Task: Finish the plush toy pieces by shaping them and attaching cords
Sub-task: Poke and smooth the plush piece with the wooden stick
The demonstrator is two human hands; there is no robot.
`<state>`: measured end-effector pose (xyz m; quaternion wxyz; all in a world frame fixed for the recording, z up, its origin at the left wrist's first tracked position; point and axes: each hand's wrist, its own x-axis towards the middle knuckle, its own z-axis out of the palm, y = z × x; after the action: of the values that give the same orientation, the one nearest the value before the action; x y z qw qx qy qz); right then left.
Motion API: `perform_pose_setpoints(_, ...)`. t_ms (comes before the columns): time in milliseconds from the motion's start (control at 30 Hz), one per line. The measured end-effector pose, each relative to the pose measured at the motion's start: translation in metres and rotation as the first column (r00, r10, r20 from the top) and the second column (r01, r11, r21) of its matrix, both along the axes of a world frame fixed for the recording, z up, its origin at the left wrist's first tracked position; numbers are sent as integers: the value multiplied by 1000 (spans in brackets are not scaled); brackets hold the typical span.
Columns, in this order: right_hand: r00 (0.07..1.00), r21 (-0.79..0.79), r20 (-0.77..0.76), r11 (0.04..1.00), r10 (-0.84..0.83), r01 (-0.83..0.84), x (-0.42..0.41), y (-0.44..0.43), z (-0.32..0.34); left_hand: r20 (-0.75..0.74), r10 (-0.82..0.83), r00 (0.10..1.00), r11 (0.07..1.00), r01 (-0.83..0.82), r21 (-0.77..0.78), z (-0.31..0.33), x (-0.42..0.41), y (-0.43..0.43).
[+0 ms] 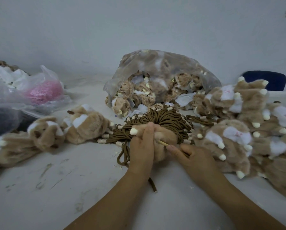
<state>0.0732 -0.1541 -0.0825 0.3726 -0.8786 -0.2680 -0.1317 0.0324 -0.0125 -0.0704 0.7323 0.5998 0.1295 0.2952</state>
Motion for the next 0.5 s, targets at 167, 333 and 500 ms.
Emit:
perform_pose_setpoints(167, 991, -145, 47, 980, -129, 134, 8, -16, 3, 188, 182, 965, 945, -225, 239, -2, 1, 13)
perform_pose_setpoints(333, 981, -73, -4, 979, -193, 192, 9, -14, -1, 344, 32, 938, 861, -201, 467, -7, 3, 6)
perform_pose_setpoints(500, 990, 85, -130, 994, -52, 64, 14, -17, -4, 259, 22, 966, 883, -140, 448, -10, 4, 5)
